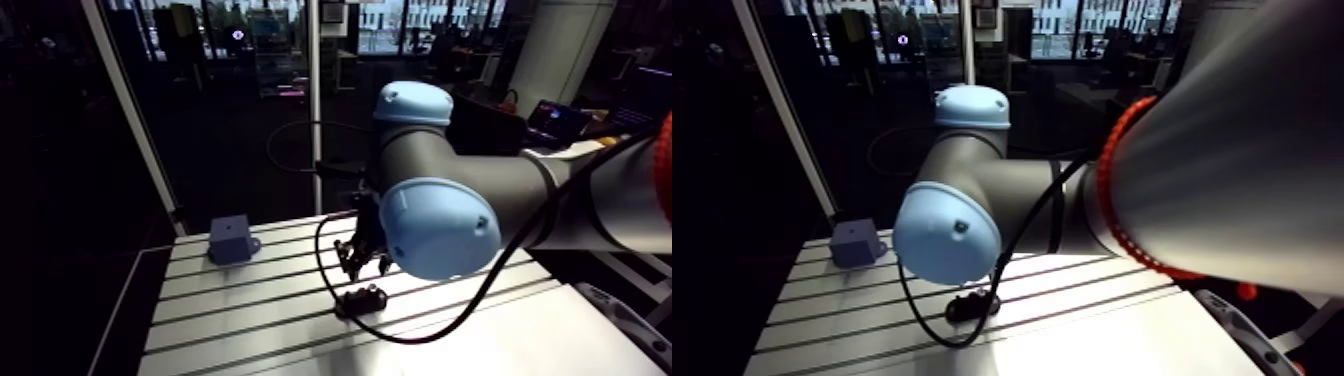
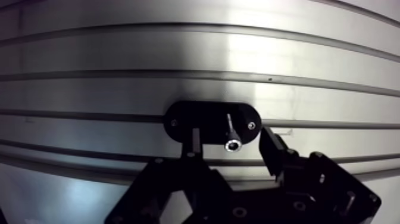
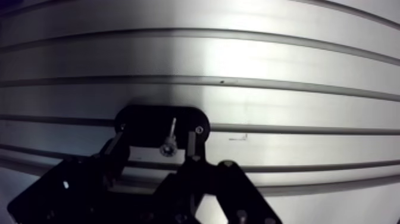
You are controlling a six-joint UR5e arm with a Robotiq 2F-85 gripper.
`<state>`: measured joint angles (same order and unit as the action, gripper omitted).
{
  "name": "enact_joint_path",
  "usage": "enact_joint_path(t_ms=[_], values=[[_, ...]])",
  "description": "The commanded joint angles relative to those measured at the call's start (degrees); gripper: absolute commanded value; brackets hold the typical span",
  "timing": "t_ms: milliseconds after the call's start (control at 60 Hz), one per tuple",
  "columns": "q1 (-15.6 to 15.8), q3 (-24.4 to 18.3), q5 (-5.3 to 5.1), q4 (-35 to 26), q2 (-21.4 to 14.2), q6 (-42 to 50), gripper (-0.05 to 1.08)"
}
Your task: Pick up the M10 bolt and insert it into the hole until fully seated.
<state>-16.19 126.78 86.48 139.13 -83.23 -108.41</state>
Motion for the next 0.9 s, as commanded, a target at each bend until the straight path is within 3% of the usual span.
enact_joint_path(t_ms=[17,900], values=[[-0.14,0.87,0.74,0.94,0.04,0.07,0.41],[-0.42,1.43,0.83,1.11,1.41,0.43,0.46]])
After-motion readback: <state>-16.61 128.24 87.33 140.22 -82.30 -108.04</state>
